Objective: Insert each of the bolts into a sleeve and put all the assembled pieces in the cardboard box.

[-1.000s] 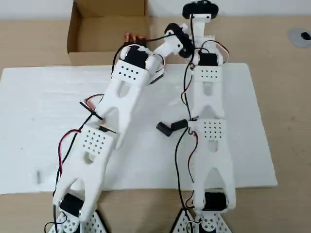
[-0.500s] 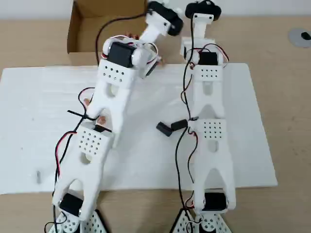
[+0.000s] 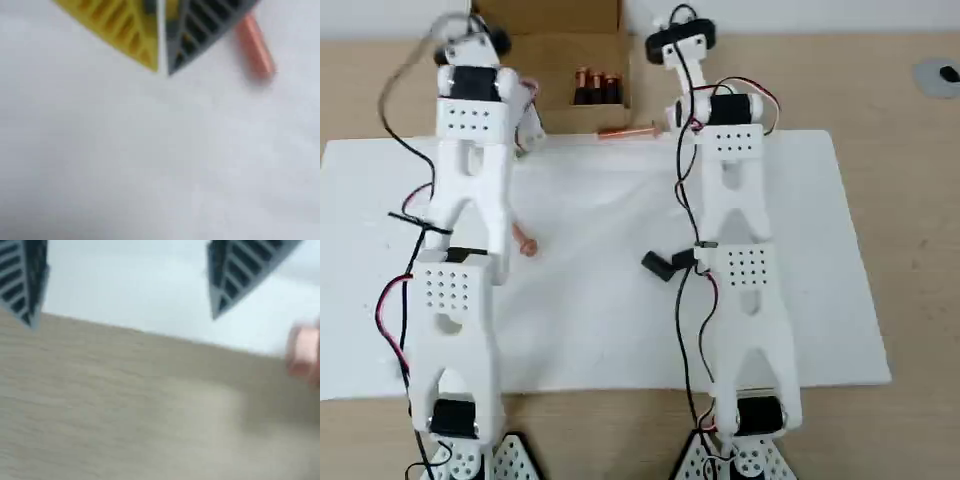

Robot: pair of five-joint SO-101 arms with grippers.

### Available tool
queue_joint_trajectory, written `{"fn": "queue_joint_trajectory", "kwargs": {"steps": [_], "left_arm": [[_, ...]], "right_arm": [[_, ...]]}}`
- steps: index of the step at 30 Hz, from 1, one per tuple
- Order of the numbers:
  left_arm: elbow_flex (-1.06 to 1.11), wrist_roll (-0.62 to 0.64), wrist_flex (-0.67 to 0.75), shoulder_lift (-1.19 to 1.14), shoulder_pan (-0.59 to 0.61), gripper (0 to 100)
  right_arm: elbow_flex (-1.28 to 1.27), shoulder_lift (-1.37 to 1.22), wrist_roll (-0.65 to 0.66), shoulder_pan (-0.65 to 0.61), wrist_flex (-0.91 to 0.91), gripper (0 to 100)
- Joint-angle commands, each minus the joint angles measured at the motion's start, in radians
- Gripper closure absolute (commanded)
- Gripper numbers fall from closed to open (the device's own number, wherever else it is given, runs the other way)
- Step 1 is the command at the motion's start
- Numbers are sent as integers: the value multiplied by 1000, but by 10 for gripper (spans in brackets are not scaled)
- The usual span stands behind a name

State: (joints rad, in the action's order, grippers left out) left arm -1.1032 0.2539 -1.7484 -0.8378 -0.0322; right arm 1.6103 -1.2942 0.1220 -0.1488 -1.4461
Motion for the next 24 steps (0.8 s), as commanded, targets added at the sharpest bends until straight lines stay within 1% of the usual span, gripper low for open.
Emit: {"fn": "queue_joint_trajectory", "kwargs": {"steps": [1, 3, 5, 6, 8, 10, 12, 14, 15, 16, 20, 22, 24], "left_arm": [[37, -6, -3, 73, -43, 919], [-17, -54, -2, 73, -72, 874], [-103, -143, -2, 73, -101, 837], [-140, -167, -3, 73, -109, 823], [-175, -152, -5, 73, -110, 809], [-133, -68, -8, 79, -107, 812], [-25, 51, -8, 90, -100, 812], [137, 186, -9, 134, -91, 812], [227, 241, -9, 174, -91, 812], [325, 267, -9, 217, -98, 812], [628, 270, -8, 430, -149, 812], [698, 270, -5, 538, -153, 812], [713, 265, -5, 627, -140, 812]], "right_arm": [[56, 102, 94, -8, -8, 736], [58, 104, 118, 2, -15, 736], [58, 114, 124, 25, -18, 736], [58, 125, 124, 41, -26, 736], [58, 156, 124, 76, -55, 736], [56, 179, 126, 107, -87, 736], [56, 189, 127, 133, -114, 736], [56, 194, 144, 154, -132, 736], [56, 194, 164, 162, -138, 736], [56, 193, 178, 170, -144, 736], [56, 189, 190, 199, -157, 736], [56, 189, 190, 211, -157, 736], [54, 189, 190, 219, -158, 736]]}}
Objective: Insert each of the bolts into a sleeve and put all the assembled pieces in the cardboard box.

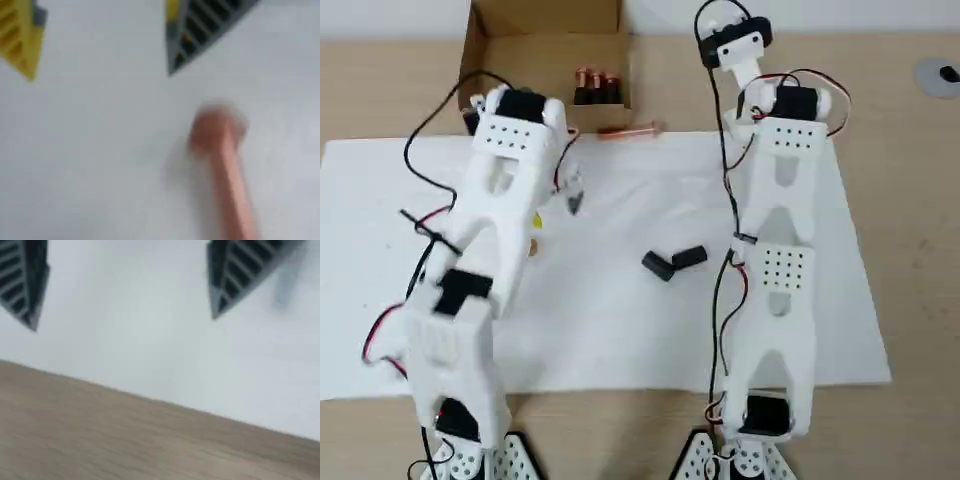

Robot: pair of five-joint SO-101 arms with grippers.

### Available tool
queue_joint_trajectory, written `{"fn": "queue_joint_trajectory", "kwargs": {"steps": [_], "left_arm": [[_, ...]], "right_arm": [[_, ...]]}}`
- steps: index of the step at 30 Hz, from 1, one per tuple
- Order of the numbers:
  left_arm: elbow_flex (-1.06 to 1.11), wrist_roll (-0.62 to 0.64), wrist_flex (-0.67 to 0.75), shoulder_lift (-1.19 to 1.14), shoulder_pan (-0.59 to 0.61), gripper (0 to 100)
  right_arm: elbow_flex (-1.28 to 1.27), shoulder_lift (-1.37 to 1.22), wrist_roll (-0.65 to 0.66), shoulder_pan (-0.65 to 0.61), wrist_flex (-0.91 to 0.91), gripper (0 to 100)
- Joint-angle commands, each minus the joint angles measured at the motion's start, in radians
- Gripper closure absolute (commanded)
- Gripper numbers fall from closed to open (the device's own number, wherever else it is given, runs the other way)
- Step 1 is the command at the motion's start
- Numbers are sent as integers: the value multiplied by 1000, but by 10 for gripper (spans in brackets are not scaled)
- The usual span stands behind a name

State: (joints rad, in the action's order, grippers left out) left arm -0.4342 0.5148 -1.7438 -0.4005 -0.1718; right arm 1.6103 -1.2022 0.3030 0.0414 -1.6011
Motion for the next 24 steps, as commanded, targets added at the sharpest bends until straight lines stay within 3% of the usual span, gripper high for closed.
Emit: {"fn": "queue_joint_trajectory", "kwargs": {"steps": [1, 10, 14, 24], "left_arm": [[51, 5, -9, 225, 20, 812], [262, -43, 21, 286, 173, 812], [402, -121, 175, 286, 175, 812], [692, -146, 563, 286, 172, 812]], "right_arm": [[54, 97, 11, 30, -3, 736], [54, 97, 69, 28, -46, 736], [54, 97, 86, 27, -46, 737], [56, 102, 86, 27, -46, 737]]}}
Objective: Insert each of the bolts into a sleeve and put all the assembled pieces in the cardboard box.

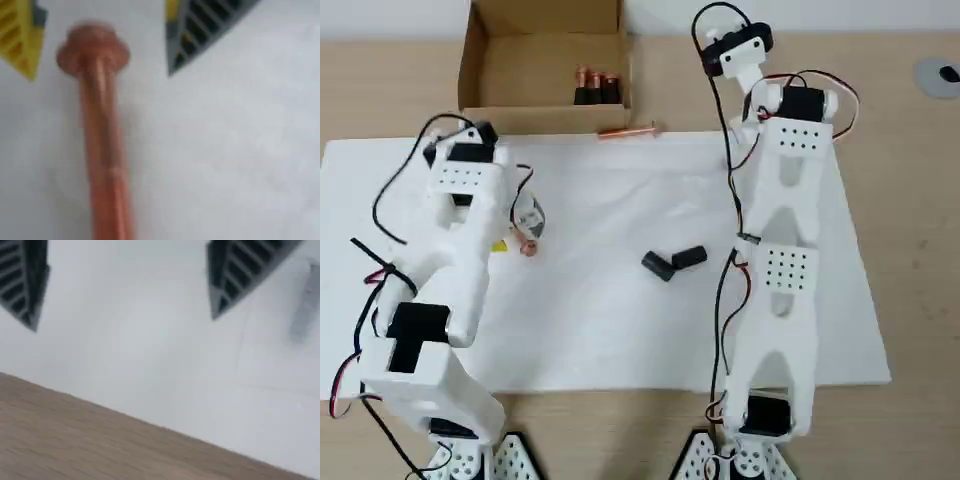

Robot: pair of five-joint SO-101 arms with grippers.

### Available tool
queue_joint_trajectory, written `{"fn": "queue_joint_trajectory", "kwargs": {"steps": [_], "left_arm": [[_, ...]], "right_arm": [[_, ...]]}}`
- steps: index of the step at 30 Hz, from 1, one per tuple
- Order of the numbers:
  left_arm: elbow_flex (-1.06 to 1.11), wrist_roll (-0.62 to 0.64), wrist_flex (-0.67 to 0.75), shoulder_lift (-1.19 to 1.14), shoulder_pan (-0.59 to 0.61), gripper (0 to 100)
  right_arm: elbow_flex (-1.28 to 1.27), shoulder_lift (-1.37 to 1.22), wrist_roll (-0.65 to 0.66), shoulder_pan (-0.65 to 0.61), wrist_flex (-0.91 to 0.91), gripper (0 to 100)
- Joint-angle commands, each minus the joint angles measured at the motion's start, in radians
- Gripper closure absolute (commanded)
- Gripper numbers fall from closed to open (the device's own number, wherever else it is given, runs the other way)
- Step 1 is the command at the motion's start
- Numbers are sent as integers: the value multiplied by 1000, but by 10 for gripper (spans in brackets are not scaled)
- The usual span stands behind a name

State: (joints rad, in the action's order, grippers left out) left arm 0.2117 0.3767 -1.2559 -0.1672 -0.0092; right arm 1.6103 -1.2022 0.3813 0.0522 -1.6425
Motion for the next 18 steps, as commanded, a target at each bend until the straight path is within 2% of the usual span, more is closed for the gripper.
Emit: {"fn": "queue_joint_trajectory", "kwargs": {"steps": [1, 6, 12, 14, 17, 18], "left_arm": [[69, -8, 100, 53, 9, 811], [155, -6, 158, 53, 9, 811], [172, -6, 160, 53, 11, 814], [166, -6, 158, 54, 11, 863], [149, -11, 155, 56, 11, 1000], [140, -18, 146, 56, 11, 988]], "right_arm": [[56, 102, 8, 16, -5, 737], [56, 102, 8, 13, -5, 737], [56, 102, 5, 13, -5, 737], [56, 102, 5, 12, -5, 737], [56, 102, 3, 12, -5, 737], [56, 102, 3, 12, -5, 737]]}}
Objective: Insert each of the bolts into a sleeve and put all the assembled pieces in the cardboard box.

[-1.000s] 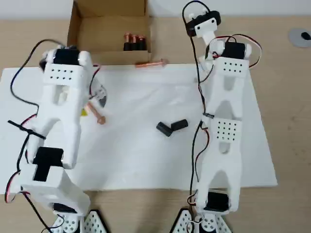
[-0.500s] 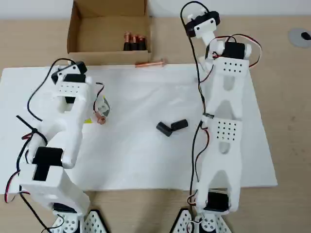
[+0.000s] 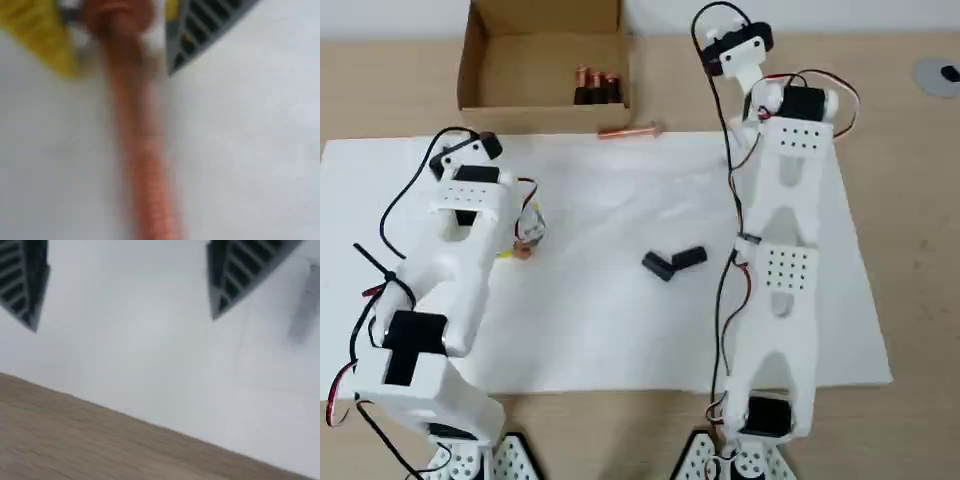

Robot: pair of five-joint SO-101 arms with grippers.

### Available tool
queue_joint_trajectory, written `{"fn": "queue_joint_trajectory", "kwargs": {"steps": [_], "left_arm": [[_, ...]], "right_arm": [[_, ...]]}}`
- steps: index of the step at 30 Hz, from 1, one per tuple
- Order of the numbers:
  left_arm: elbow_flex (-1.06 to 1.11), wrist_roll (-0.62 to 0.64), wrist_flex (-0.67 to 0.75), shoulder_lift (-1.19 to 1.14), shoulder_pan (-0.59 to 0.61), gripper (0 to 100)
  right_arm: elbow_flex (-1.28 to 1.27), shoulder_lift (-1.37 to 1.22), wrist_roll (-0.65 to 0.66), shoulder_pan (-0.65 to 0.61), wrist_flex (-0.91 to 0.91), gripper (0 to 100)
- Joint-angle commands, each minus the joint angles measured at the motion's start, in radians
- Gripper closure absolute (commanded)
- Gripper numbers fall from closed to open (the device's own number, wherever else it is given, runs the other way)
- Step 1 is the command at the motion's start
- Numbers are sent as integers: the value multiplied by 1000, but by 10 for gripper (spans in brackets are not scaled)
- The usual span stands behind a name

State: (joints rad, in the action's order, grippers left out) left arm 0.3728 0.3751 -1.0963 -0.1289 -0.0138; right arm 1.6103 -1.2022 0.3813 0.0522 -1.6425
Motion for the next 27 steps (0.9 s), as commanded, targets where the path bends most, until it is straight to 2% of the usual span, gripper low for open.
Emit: {"fn": "queue_joint_trajectory", "kwargs": {"steps": [1, 6, 11, 14, 16, 21, 22, 27], "left_arm": [[-31, -25, -34, 19, 15, 991], [-206, -121, -210, 24, 14, 994], [-565, -381, -511, 24, -5, 993], [-792, -637, -664, 24, -48, 995], [-829, -838, -661, 30, -66, 994], [-695, -1459, -660, 105, -60, 994], [-660, -1553, -660, 122, -61, 994], [-551, -1738, -658, 166, -107, 993]], "right_arm": [[56, 102, 3, 12, -6, 737], [56, 102, 3, 12, -40, 737], [56, 104, 2, 12, -40, 737], [56, 104, 2, 12, -40, 737], [58, 104, 2, 12, -49, 737], [58, 105, 2, 12, -92, 737], [58, 105, 2, 13, -97, 737], [58, 124, 2, 25, -107, 737]]}}
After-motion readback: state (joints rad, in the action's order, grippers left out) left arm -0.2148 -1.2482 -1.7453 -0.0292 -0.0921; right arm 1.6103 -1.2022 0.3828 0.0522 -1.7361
